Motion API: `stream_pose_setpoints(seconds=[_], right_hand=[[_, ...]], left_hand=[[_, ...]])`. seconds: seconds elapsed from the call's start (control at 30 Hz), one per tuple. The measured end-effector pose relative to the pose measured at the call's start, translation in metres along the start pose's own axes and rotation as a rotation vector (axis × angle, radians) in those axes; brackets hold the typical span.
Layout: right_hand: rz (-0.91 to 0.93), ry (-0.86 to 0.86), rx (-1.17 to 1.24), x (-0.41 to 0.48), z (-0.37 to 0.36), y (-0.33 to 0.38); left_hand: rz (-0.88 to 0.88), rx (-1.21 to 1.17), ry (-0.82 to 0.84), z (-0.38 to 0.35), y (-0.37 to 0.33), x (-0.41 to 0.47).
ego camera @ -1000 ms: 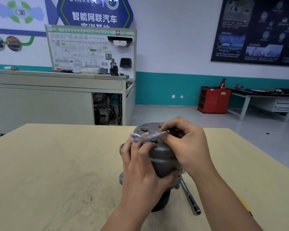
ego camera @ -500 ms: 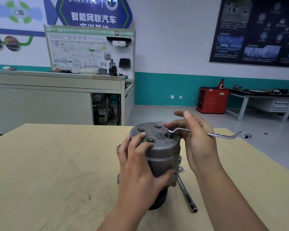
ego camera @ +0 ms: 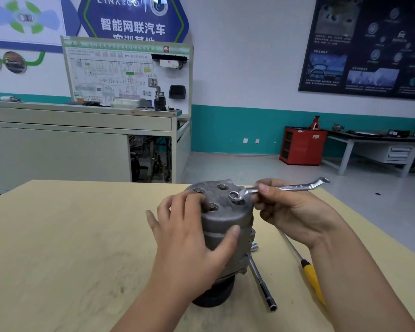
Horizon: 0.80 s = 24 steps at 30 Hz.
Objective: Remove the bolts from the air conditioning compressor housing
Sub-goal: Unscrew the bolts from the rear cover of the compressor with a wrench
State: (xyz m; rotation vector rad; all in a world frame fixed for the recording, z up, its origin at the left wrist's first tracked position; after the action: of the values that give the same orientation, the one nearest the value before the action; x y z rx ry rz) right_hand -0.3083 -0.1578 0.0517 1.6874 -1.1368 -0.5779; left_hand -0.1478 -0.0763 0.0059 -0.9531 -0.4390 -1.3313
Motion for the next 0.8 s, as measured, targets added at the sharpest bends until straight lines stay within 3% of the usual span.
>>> stream_pose_setpoints(seconds=[0.13, 0.27, 0.47, 0.8], right_hand=[[0.022, -0.049, 0.033, 0.001, 0.005, 0.002], [0.128, -0.165, 0.182, 0.002, 0.015, 0.010], [0.161, -0.218, 0.161, -0.002, 0.019, -0.001], [0.131, -0.283, 0.213, -0.007, 0.022, -0.011]], left_hand=[[0.102, 0.051, 0.126, 0.010, -0.007, 0.015], [0.027, 0.127, 0.157, 0.017, -0.015, 0.035], [-0.104, 0.140, 0.516, 0.010, -0.028, 0.071], [-0.049, -0.062, 0.412, 0.013, -0.028, 0.084]])
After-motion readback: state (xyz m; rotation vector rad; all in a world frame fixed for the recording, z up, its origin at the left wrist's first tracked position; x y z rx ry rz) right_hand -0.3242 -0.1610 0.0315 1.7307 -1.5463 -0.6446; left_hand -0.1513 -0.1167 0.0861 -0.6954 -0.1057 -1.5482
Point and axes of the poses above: each hand's wrist, its own x-axis towards the middle knuckle, its own z-axis out of the back of the hand, y = z × x, the point moved 2 cm from there along x, towards the middle knuckle, and after that the axes turned 14 degrees about x, right-handed, at the moved point
